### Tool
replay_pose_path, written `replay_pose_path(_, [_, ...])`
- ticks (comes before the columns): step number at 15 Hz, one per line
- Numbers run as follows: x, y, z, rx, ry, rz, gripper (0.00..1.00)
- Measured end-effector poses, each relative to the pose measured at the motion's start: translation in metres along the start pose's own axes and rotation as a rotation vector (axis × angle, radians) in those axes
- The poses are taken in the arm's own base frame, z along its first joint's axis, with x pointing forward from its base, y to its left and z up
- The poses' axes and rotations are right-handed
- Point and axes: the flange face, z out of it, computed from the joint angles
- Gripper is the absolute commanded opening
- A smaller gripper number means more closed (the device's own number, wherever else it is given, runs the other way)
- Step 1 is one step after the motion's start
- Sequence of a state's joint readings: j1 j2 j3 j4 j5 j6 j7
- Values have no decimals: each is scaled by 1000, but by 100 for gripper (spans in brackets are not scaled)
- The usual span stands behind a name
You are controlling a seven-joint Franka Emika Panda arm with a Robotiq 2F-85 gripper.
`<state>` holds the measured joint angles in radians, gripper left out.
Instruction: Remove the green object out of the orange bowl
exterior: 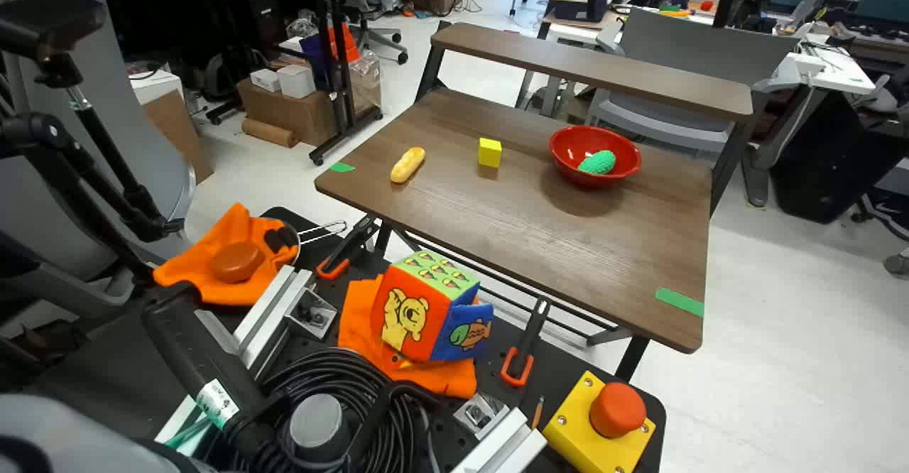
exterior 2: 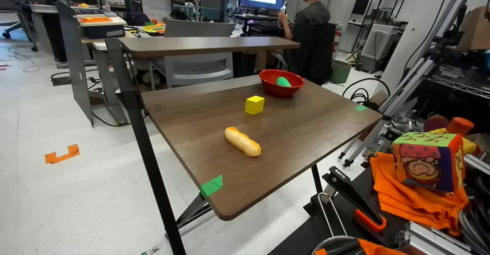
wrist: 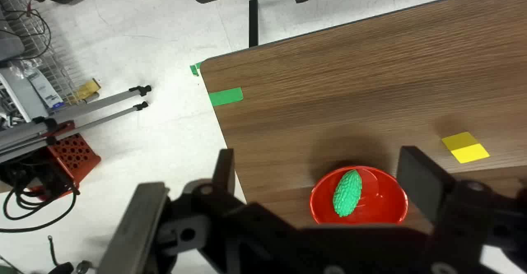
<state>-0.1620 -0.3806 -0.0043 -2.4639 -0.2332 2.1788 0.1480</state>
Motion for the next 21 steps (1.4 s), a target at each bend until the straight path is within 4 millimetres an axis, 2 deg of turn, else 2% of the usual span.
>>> replay_pose_path(14, [2, -1, 1, 1, -3, 1, 100])
replay_pose_path(17, [20, -14, 6, 23, -15, 29, 100])
replay_pose_path(21, [70, -39, 25, 77, -38, 105, 100])
